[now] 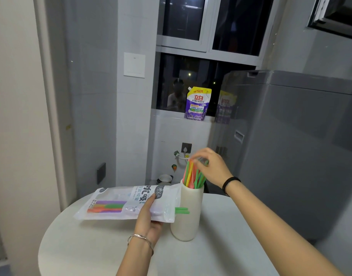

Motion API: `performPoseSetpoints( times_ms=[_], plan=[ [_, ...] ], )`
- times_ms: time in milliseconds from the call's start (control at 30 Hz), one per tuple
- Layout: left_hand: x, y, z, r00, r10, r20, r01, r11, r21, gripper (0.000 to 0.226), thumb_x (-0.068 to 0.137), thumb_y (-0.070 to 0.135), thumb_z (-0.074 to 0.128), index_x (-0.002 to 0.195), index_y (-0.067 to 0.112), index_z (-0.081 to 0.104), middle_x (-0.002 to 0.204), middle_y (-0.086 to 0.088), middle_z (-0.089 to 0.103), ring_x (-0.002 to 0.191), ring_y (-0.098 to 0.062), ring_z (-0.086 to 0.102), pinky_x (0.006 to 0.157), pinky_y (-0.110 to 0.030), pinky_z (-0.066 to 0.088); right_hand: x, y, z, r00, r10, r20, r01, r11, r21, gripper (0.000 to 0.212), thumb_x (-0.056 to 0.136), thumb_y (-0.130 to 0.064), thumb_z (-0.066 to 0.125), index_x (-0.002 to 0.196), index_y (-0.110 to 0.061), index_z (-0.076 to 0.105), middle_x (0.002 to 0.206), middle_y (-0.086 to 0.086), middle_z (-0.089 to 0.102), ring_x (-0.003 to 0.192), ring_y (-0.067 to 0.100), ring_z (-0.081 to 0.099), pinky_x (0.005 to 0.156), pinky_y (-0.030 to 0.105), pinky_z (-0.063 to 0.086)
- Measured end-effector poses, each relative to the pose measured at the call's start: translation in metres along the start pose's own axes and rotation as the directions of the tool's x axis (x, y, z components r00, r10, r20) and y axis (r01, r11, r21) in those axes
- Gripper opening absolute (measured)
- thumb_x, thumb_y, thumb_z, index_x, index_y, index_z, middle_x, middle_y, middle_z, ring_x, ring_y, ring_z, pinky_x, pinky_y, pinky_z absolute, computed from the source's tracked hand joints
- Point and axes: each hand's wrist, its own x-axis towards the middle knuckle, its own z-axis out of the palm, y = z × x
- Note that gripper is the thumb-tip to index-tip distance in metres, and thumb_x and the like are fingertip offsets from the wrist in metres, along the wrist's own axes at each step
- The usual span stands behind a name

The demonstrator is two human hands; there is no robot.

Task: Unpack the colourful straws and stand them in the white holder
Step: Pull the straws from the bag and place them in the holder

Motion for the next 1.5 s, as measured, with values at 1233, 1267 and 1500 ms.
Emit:
performPoseSetpoints(
  times_ms=[1233,1267,1500],
  plan=[
    [-0.001,0.032,-0.020,0.909,0.405,-0.096,-0.348,0.867,0.357,0.040,0.077,0.013,0.075,0.115,0.011,0.064,0.109,-0.005,0.071,0.096,-0.020,0.068,0.081,-0.034,0.055,-0.107,-0.051,0.131,0.814,0.565,0.133,-0.407,0.392,0.825,0.012,0.096,-0.015,0.047,0.087,-0.010,0.053,0.074,0.002,0.059,0.051,0.004,0.052,0.041,0.015,0.035],
    [0.000,0.032,-0.022,0.923,0.370,-0.105,-0.323,0.894,0.310,0.039,0.079,0.015,0.073,0.117,0.012,0.063,0.111,-0.004,0.071,0.097,-0.019,0.067,0.078,-0.032,0.054,-0.105,-0.050,0.127,0.835,0.541,0.099,-0.372,0.424,0.826,0.011,0.095,-0.015,0.049,0.087,-0.010,0.054,0.078,0.003,0.061,0.057,0.006,0.055,0.044,0.015,0.037],
    [0.001,0.036,-0.027,0.980,0.189,-0.064,-0.183,0.979,0.085,0.039,0.087,0.019,0.064,0.126,0.016,0.058,0.109,0.002,0.070,0.094,-0.014,0.066,0.086,-0.037,0.053,-0.097,-0.037,0.090,0.835,0.545,-0.075,-0.189,0.412,0.891,0.011,0.091,-0.019,0.058,0.081,-0.014,0.058,0.074,0.002,0.060,0.048,0.001,0.052,0.039,0.015,0.035]
  ],
)
